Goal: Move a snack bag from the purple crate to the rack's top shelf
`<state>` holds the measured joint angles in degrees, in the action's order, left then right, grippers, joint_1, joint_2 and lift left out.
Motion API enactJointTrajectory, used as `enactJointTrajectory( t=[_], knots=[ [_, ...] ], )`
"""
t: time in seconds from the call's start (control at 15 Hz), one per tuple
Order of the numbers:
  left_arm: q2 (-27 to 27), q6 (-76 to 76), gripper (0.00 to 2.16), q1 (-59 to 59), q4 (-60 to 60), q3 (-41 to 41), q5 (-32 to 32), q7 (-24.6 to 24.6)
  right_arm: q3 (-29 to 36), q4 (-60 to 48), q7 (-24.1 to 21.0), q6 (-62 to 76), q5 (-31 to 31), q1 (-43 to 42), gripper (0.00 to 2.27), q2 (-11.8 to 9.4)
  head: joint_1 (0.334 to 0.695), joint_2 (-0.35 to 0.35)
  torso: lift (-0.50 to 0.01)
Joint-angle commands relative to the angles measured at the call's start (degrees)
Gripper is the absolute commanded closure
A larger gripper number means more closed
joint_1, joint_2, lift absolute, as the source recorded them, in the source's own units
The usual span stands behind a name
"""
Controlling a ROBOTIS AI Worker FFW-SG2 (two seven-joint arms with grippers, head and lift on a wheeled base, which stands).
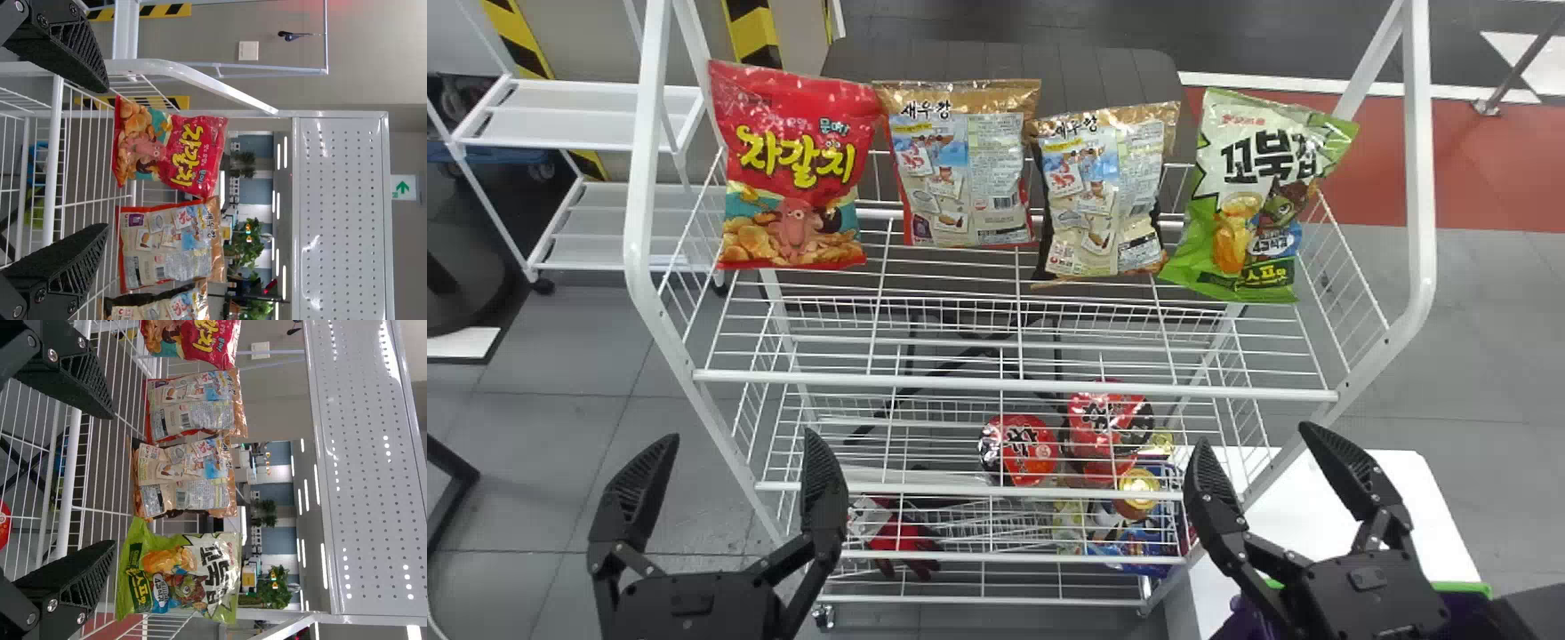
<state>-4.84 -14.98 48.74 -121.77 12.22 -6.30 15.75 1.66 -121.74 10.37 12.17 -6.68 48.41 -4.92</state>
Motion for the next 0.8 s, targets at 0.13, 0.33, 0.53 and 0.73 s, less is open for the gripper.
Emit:
enactJointTrajectory(
  t=[0.13,0.33,0.53,0.73],
  knots=[
    [0.0,0.0,0.08,0.3,-0.3,0.1,-0.5,0.3,-0.1,-0.4,0.1,0.0,0.0,0.2,0.17,-0.1,0.695,-0.064,0.0],
    [0.0,0.0,0.08,0.5,-0.5,0.0,-0.6,0.4,-0.2,-0.5,0.0,0.0,0.0,0.2,0.17,-0.3,0.695,-0.062,0.0],
    [-0.1,0.0,0.08,0.7,-0.8,0.0,-0.6,0.4,-0.2,-0.5,0.0,0.0,0.0,0.2,0.17,-0.4,0.695,-0.06,0.0],
    [0.0,0.5,0.08,0.6,-0.7,0.0,-0.6,0.4,-0.2,-0.4,0.1,0.3,0.0,0.3,0.17,-0.4,0.695,-0.06,0.0]
  ],
)
